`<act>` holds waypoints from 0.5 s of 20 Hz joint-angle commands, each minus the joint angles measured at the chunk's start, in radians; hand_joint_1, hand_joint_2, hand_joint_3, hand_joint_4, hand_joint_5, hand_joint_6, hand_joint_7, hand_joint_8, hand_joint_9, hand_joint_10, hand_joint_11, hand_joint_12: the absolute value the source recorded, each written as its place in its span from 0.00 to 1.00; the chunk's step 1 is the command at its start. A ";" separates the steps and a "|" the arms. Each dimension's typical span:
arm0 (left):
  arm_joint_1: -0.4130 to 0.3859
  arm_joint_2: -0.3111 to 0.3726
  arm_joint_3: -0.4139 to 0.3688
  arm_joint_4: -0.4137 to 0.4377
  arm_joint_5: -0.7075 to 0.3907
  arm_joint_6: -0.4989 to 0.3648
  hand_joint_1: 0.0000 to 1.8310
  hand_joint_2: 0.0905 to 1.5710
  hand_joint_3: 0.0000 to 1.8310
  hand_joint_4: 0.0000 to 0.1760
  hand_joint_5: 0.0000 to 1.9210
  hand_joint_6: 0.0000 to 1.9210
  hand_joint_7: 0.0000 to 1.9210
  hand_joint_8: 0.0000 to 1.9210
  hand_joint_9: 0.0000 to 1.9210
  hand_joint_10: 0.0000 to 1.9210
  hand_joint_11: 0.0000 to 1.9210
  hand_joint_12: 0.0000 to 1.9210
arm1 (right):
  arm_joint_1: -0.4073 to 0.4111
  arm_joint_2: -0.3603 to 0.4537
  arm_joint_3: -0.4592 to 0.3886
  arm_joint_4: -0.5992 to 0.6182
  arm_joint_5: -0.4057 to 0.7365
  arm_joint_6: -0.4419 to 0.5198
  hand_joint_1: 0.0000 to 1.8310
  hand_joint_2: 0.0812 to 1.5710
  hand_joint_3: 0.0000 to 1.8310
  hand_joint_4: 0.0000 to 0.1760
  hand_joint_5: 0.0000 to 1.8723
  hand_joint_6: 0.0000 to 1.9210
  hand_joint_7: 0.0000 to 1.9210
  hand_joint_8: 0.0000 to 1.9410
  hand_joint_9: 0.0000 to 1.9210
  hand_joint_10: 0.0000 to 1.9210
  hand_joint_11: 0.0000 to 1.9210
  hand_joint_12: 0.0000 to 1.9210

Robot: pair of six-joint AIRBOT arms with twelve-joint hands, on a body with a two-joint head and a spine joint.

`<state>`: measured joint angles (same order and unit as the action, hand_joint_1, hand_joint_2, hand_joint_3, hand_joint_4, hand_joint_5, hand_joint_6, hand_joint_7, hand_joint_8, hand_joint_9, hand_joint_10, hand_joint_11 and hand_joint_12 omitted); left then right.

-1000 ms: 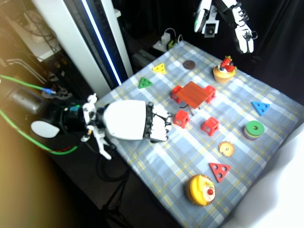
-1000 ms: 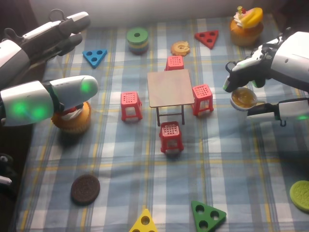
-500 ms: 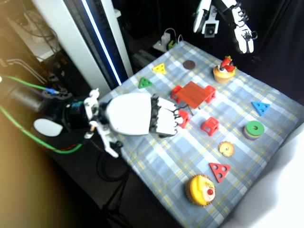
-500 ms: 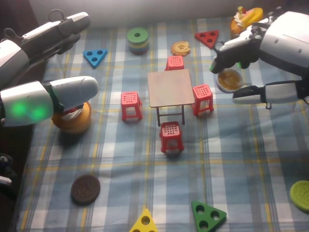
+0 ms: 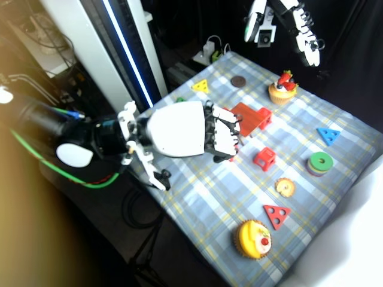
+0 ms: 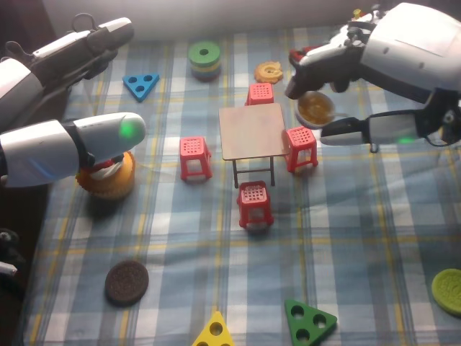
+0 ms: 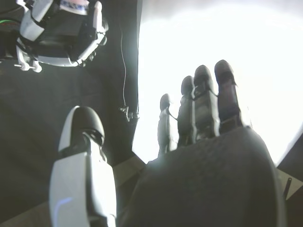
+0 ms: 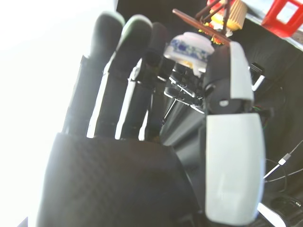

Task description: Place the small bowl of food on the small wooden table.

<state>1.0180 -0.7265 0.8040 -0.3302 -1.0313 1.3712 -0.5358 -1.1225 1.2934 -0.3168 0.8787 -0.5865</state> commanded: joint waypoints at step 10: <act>-0.006 -0.003 0.009 0.008 -0.114 -0.011 0.30 0.62 0.00 1.00 0.11 0.00 0.11 0.00 0.10 0.00 0.00 0.17 | 0.076 -0.066 0.024 -0.008 0.115 0.003 0.68 0.67 0.00 0.01 0.52 0.52 0.58 0.42 0.48 0.54 0.38 0.71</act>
<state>1.0180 -0.7265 0.8101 -0.3302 -1.0252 1.3689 -0.4744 -1.1931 1.3159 -0.3500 0.8742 -0.5861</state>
